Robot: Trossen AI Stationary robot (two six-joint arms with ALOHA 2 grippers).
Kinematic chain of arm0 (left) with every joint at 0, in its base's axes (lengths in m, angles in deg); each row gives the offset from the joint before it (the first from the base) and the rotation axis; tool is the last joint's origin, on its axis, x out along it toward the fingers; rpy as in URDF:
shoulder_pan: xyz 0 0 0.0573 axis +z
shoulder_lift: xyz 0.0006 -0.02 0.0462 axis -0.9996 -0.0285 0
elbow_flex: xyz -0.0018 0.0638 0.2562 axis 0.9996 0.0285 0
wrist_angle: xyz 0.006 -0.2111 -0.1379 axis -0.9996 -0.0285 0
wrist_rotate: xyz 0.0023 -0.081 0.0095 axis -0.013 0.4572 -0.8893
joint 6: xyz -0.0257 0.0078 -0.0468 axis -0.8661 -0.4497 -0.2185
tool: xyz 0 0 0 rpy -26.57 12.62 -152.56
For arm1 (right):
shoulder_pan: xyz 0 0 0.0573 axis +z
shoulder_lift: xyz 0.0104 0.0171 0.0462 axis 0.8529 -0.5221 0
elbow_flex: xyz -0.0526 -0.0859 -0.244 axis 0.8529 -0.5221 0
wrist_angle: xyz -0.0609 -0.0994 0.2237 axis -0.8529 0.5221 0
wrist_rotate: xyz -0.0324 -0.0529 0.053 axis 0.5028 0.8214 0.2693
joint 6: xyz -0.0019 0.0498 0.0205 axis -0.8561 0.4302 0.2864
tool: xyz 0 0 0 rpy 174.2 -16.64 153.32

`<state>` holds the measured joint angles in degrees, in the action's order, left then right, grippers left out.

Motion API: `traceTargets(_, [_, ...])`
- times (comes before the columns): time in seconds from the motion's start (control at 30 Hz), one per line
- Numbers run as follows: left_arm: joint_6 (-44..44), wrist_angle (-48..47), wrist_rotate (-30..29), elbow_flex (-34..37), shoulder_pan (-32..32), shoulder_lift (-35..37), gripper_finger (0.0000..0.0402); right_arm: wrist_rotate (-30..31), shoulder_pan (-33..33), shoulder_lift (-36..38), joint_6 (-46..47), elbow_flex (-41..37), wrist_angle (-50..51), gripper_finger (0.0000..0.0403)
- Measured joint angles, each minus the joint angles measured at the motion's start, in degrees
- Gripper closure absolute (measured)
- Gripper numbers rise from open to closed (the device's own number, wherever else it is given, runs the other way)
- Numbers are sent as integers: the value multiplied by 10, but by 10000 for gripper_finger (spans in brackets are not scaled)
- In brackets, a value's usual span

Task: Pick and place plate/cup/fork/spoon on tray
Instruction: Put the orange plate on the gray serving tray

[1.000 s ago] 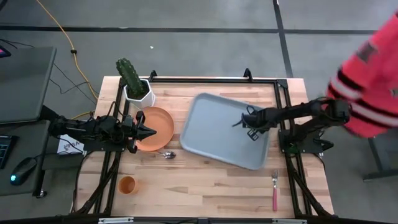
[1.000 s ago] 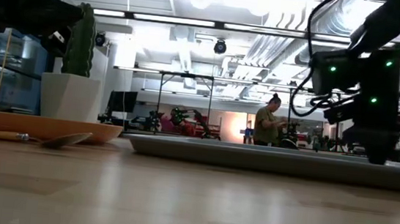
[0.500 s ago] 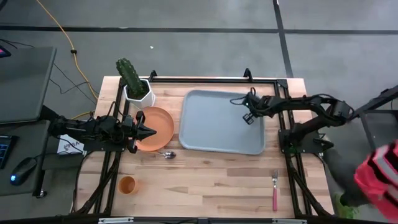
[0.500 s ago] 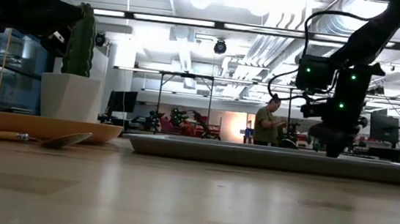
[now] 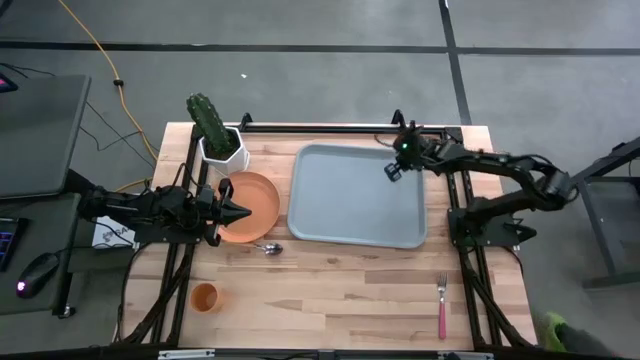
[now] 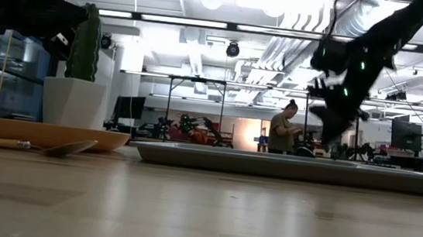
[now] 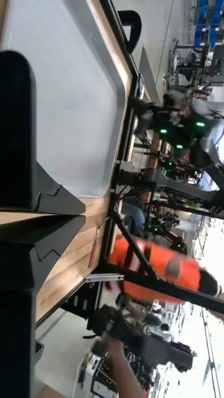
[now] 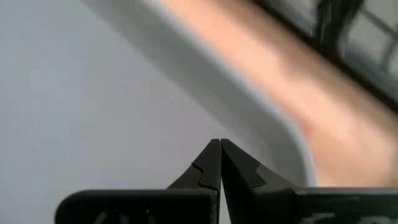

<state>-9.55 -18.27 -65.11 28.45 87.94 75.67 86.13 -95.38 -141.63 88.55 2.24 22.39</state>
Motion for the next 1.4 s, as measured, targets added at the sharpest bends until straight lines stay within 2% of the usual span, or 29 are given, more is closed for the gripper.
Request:
traceTargets(0.1, [0,0,0,0,0,0,401,-92,2,50,-1,30,-49,403])
traceTargets(0.17, [0,0,0,0,0,0,401,-197,2,82,5,45,-100,403])
traceTargets(0.27, [0,0,0,0,0,0,401,-343,3,123,70,60,-201,403])
traceTargets(0.37, [0,0,0,0,0,0,401,-413,13,155,155,71,-302,403])
traceTargets(0.47, [0,0,0,0,0,0,401,-422,38,180,206,81,-359,403])
traceTargets(0.57, [0,0,0,0,0,0,401,-418,66,196,210,94,-378,403])
traceTargets(0.9, [-2,67,0,0,0,0,401,-335,151,197,209,126,-382,403])
traceTargets(1.03, [-1,91,-2,0,0,0,401,-330,169,197,206,126,-384,403])
traceTargets(1.17, [-9,111,-35,0,0,0,401,-331,183,197,206,126,-384,403])
traceTargets(1.4, [-21,132,-41,-14,0,-14,401,-332,193,197,183,126,-360,403])
